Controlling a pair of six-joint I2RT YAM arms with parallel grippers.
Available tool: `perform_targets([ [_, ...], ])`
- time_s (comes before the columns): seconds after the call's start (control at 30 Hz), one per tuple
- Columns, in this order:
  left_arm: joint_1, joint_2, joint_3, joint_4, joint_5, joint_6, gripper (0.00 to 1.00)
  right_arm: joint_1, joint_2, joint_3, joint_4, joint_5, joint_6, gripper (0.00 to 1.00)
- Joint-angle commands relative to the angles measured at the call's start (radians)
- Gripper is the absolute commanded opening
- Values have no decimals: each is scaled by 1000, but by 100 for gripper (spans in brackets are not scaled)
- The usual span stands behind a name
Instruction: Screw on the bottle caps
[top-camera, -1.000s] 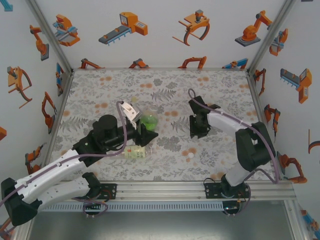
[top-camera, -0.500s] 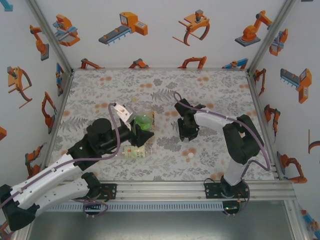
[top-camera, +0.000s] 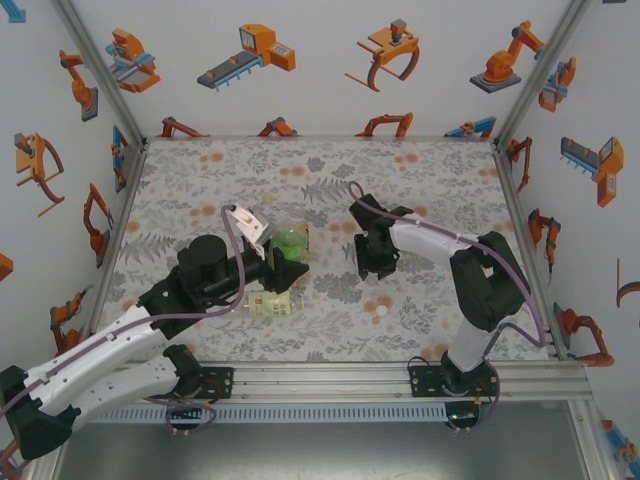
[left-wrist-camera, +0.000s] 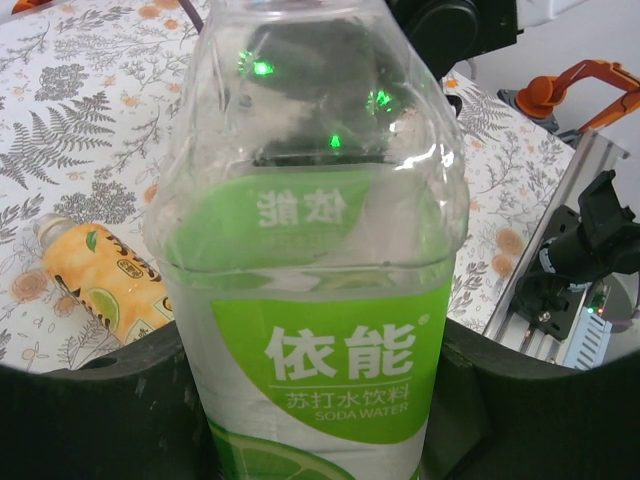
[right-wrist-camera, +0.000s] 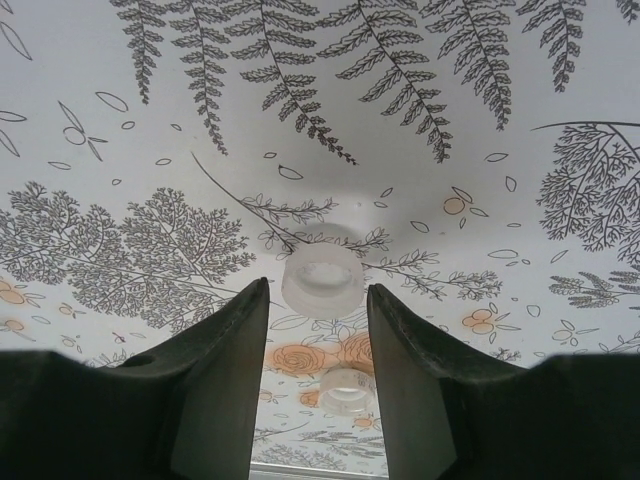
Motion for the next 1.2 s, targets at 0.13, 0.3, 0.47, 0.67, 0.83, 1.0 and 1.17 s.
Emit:
perform_targets([
  [0.13,9,1,-1,31,29,-12,0,14,-18,24,-21,1,24,43],
  [0.3,10,2,0,27,31,-12,0,16,-11,23,-21,5,23,43],
  [0.47,11,1,3,19,28,-12,0,18,3,22,-18,9,24,43],
  [0.67,13,3,14,6,29,-7,0,18,14,17,-18,29,22,42],
  [0.83,16,17,20,7,38,-9,0,18,26,3,-4,23,23,42],
  [1.0,17,28,28,5,43,-10,0,19,32,-20,17,14,31,42],
  [1.17,19,37,35,6,48,-13,0,19,30,-39,42,0,40,36],
])
